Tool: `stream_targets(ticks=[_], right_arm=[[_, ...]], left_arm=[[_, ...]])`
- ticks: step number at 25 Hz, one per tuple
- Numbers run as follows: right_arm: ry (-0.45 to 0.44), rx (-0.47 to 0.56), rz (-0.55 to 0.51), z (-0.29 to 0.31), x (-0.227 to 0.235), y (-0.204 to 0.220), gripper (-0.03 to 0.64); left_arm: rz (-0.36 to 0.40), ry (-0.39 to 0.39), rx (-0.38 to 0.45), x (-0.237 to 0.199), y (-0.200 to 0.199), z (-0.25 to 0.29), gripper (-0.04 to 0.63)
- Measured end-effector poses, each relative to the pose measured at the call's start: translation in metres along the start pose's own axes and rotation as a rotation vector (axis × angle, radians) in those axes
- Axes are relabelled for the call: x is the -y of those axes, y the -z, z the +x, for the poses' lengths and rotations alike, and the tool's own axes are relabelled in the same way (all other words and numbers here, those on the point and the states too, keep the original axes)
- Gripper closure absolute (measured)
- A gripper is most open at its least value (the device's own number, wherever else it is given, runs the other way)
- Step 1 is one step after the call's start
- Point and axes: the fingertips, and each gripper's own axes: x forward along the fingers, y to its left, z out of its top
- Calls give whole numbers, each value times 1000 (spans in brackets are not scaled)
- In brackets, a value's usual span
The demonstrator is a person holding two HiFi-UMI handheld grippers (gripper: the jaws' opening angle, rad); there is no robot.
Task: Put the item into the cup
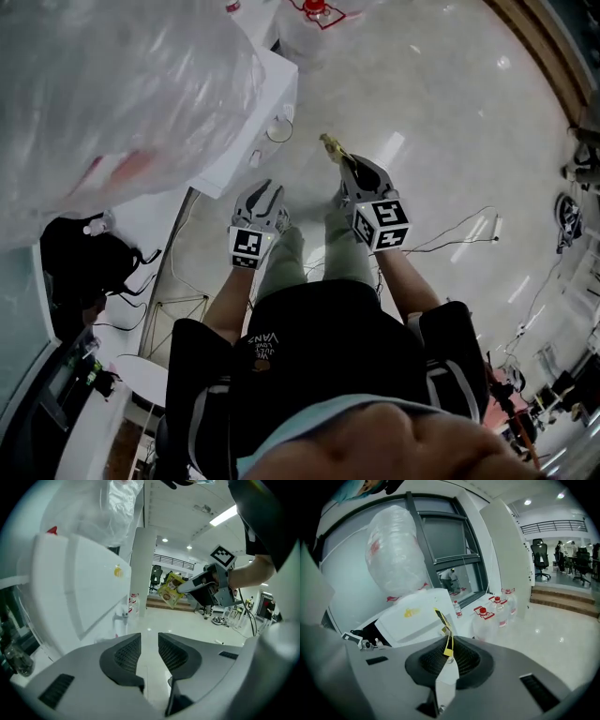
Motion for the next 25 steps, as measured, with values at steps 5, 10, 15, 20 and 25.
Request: stream_targets(ticks=[5,10,15,20,25], right_arm=[[-41,-41,-28,39,12,18,561],[-88,-82,-56,71,14,42,560],[-120,-101,-83,97,18,60,561],[-156,-116,-118,117,17,77,561],[-180,-134,-146,140,17,90,560]], left_arm=[[-49,-51,-15,-18,23,41,438],[-64,-77,-41,-31,51,73,374],[-68,-79,-45,-44,71,98,328],[-61,-80,-45,-51,88,110,319],[-66,-95,-31,-60,97,125,311]])
